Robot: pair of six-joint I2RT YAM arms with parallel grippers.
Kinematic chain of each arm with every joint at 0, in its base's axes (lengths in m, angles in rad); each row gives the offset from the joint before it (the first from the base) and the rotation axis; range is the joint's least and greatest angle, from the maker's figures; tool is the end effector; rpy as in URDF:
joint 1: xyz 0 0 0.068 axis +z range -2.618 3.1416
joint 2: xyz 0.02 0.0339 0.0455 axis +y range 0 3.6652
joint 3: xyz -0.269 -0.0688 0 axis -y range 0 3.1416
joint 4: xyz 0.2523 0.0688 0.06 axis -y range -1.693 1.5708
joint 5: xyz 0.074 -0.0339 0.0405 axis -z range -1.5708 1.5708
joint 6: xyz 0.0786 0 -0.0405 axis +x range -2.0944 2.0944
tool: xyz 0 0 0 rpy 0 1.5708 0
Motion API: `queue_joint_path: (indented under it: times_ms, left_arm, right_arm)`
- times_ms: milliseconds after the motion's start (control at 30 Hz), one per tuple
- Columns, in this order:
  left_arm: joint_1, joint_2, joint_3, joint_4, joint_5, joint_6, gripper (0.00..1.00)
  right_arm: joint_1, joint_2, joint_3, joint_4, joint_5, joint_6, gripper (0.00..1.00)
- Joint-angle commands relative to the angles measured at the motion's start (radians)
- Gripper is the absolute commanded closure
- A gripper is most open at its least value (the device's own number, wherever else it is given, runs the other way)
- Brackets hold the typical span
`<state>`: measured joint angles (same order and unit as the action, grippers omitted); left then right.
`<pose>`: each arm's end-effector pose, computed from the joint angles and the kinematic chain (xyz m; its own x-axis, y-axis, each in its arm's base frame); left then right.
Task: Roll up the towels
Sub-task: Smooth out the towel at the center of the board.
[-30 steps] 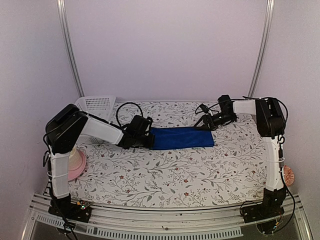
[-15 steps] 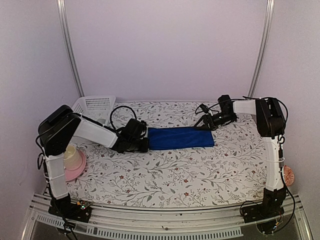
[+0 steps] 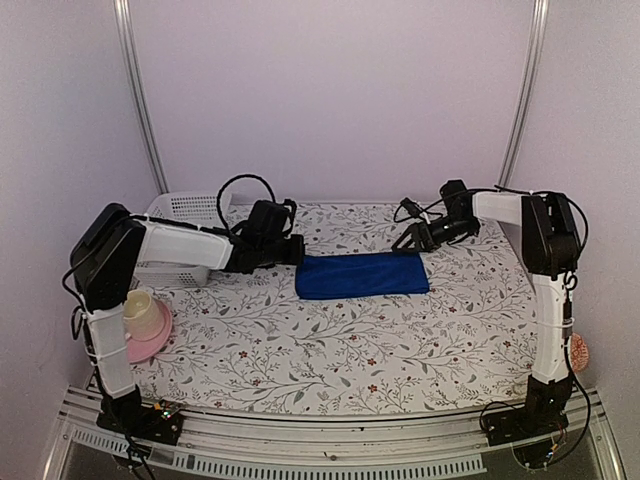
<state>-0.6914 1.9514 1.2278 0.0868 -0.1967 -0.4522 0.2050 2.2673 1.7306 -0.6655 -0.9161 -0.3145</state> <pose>0.3720 -0.2880 0.1513 -0.6324 -0.0329 -0.7740 0.2534 0.9353 -0.2468 0.4612 0.1596 0.1287 -0.7436 -0.3470 -0.5715 -0.6665 0.4529 0.5922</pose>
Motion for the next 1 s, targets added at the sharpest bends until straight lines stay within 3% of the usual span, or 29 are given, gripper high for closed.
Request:
queue_joint_path:
  times_ms: [0,133,267,600,733,967]
  left_arm:
    - [0.024,0.096,0.069,0.046,0.108,0.056,0.9]
    - [0.034,0.175,0.151,0.006,0.185,0.088,1.0]
    - [0.048,0.217,0.166,-0.005,0.201,0.092,1.0]
    - [0.07,0.288,0.181,-0.086,0.085,0.065,1.0]
    - [0.072,0.305,0.177,-0.095,0.073,0.056,0.98]
    - [0.071,0.281,0.139,-0.088,0.056,0.042,0.84]
  right_arm:
    - [0.045,-0.102,0.017,-0.076,-0.056,-0.104,0.01]
    - [0.12,-0.126,0.015,-0.098,-0.093,-0.159,0.01]
    - [0.2,-0.104,0.047,-0.069,-0.11,-0.139,0.01]
    - [0.202,0.09,0.235,-0.004,-0.018,0.033,0.01]
    - [0.199,0.186,0.269,0.006,0.047,0.073,0.01]
    - [0.156,0.206,0.246,0.064,0.173,0.149,0.01]
